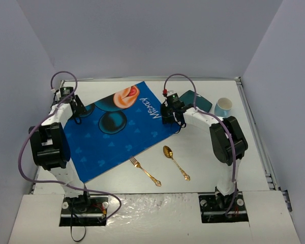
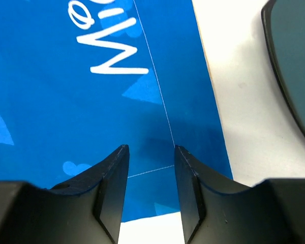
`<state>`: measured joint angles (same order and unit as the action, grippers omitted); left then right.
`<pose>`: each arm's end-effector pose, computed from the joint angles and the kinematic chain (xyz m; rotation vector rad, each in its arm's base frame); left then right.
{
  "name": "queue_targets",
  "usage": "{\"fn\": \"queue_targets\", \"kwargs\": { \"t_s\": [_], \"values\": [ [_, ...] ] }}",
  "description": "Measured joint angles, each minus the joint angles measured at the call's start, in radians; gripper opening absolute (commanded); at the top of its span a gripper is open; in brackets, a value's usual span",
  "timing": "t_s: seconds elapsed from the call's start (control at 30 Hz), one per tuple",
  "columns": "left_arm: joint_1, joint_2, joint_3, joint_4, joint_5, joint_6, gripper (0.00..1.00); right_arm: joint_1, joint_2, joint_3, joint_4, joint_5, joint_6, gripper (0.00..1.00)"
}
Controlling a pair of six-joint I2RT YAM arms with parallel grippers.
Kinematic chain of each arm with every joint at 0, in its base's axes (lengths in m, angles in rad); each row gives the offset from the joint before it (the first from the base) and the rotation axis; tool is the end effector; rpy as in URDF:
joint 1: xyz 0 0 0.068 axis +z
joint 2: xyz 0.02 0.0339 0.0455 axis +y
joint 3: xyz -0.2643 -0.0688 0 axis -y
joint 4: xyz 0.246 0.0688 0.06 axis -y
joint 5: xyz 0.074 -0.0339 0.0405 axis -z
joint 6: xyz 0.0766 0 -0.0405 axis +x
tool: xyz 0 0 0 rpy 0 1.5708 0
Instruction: Set the dinner table for one person
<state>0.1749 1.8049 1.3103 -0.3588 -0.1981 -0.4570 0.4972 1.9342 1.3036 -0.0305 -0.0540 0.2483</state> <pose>0.4152 0.0887 0.1943 -0.8319 2.2565 0.1098 0.4083 0.2263 0.1716 -0.3117 2.2502 0.4617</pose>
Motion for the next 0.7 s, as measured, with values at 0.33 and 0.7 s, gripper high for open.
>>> {"fn": "queue_targets", "kwargs": {
  "t_s": [0.33,0.7],
  "values": [
    [0.012,0.078,-0.077,0.027,0.017,-0.075,0.88,0.001,0.121,0.106,-0.003,0.049,-0.017,0.38],
    [0.019,0.107,-0.04,0.01,0.041,-0.126,0.88,0.002,0.207,0.185,0.005,0.11,-0.06,0.37]
  ]
}}
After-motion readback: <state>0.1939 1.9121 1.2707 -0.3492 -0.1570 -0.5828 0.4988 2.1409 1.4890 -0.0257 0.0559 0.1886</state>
